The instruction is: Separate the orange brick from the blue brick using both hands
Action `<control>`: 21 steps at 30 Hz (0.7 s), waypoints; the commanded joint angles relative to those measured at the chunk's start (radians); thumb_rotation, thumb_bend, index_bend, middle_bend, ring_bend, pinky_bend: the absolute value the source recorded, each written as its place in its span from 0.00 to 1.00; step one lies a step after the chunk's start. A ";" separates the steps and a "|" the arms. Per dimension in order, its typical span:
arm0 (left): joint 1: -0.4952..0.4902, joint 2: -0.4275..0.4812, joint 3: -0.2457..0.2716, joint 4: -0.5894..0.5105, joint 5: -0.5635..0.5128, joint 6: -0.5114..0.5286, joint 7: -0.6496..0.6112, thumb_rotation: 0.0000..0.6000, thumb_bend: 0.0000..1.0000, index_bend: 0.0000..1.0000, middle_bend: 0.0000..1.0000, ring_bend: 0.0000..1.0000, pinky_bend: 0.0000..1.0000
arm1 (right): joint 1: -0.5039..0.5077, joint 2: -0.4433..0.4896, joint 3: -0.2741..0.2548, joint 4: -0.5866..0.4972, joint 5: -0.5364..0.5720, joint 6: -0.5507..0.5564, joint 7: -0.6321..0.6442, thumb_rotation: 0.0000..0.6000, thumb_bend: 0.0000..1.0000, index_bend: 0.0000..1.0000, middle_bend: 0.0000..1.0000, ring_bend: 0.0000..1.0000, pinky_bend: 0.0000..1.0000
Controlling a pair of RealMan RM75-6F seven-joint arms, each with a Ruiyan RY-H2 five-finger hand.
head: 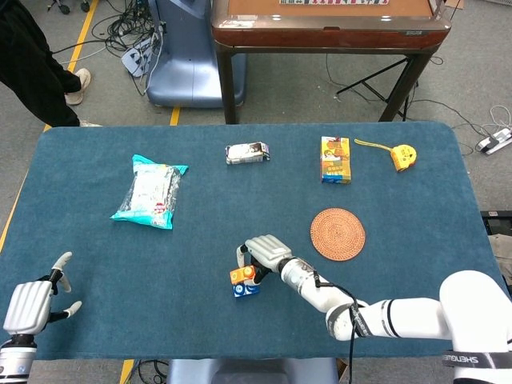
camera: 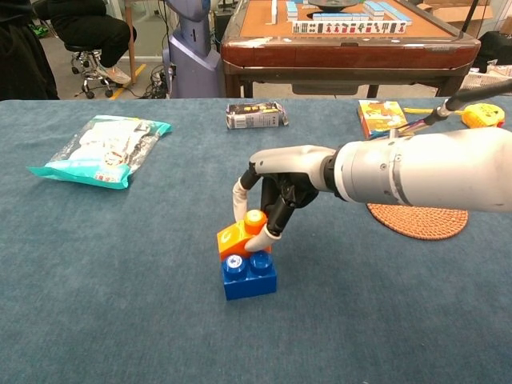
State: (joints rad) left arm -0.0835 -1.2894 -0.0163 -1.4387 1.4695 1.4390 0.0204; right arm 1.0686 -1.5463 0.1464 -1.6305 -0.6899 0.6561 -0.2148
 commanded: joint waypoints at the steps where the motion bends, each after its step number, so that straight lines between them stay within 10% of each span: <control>1: -0.003 0.002 -0.004 -0.005 0.001 0.000 0.001 1.00 0.13 0.11 0.52 0.55 0.80 | -0.013 0.032 0.018 -0.024 -0.015 -0.008 0.039 1.00 0.53 0.60 1.00 1.00 1.00; 12: -0.061 0.019 -0.061 -0.118 -0.017 -0.042 -0.041 1.00 0.13 0.13 0.55 0.57 0.82 | -0.100 0.192 0.074 -0.124 -0.118 0.043 0.159 1.00 0.54 0.62 1.00 1.00 1.00; 21: -0.184 0.016 -0.163 -0.273 -0.098 -0.176 -0.112 1.00 0.12 0.19 0.86 0.82 1.00 | -0.146 0.304 0.124 -0.194 -0.166 0.095 0.215 1.00 0.54 0.62 1.00 1.00 1.00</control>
State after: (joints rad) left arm -0.2401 -1.2703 -0.1537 -1.6853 1.3950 1.2910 -0.0739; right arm 0.9303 -1.2525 0.2613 -1.8148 -0.8483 0.7428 -0.0087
